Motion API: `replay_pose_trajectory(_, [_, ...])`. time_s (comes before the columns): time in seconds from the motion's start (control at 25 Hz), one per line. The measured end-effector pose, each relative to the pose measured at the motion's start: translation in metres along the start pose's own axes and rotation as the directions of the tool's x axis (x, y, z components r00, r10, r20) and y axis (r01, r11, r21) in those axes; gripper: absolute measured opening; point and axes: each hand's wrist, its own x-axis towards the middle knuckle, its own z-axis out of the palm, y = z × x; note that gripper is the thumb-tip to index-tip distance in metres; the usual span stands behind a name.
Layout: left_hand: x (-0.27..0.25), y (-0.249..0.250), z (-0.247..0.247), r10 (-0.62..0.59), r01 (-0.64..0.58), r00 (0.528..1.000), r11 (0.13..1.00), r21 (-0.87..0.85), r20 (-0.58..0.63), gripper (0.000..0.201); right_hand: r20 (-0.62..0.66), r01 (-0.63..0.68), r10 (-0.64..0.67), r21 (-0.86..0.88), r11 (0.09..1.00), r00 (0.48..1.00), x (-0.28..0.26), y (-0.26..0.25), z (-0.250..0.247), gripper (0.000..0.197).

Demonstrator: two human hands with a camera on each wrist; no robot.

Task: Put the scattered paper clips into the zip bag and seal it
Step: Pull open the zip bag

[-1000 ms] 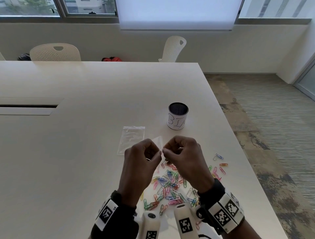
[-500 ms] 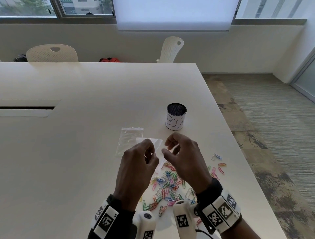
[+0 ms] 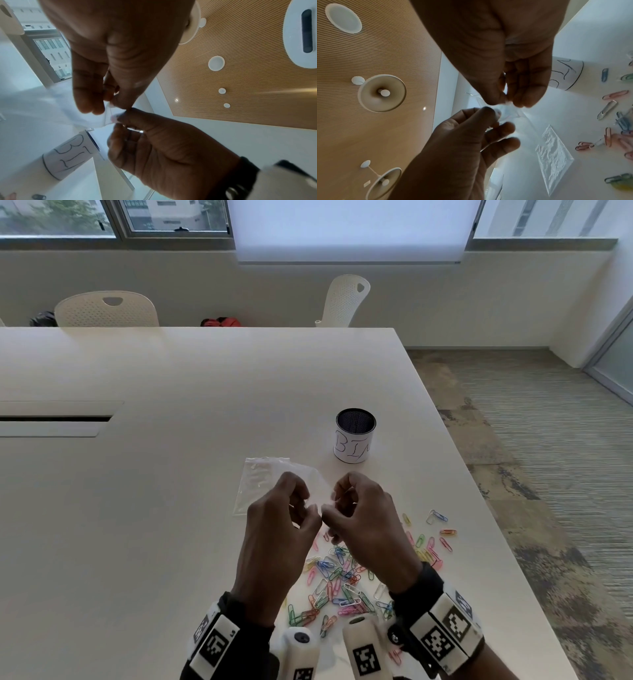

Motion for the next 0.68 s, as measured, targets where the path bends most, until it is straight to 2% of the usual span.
replay_pose_trajectory(0.12, [0.001,-0.002,-0.004,0.014,-0.012,0.999,0.998,0.065,-0.036,0.027,-0.079,-0.001,-0.015,-0.203,0.979,0.997,0.002,0.007,-0.004,0.018])
replay_pose_trajectory(0.2, [0.001,-0.002,-0.006,0.025,-0.021,0.998,0.997,0.074,-0.054,0.027,-0.105,0.010,-0.040,-0.277,0.961,0.994,0.001,0.008,-0.006,0.017])
replay_pose_trajectory(0.36, [-0.001,-0.001,-0.004,0.043,-0.043,0.999,0.996,0.079,0.002,0.027,-0.105,0.114,-0.144,-0.249,0.962,0.984,0.001,0.006,0.000,0.020])
replay_pose_trajectory(0.56, [-0.004,-0.005,-0.009,0.066,-0.066,0.998,0.998,0.009,-0.001,0.023,-0.157,0.114,-0.160,-0.266,0.957,0.974,0.007,0.007,-0.007,0.027])
replay_pose_trajectory(0.6, [-0.005,-0.008,-0.014,0.091,-0.091,0.995,0.996,-0.011,0.039,0.026,-0.140,0.111,-0.147,-0.234,0.966,0.979,0.007,0.007,-0.010,0.024])
replay_pose_trajectory(0.68, [-0.005,-0.016,-0.024,0.138,-0.138,0.972,0.990,-0.011,0.191,0.069,-0.081,0.087,-0.097,-0.115,0.990,0.992,0.008,0.004,-0.017,0.018])
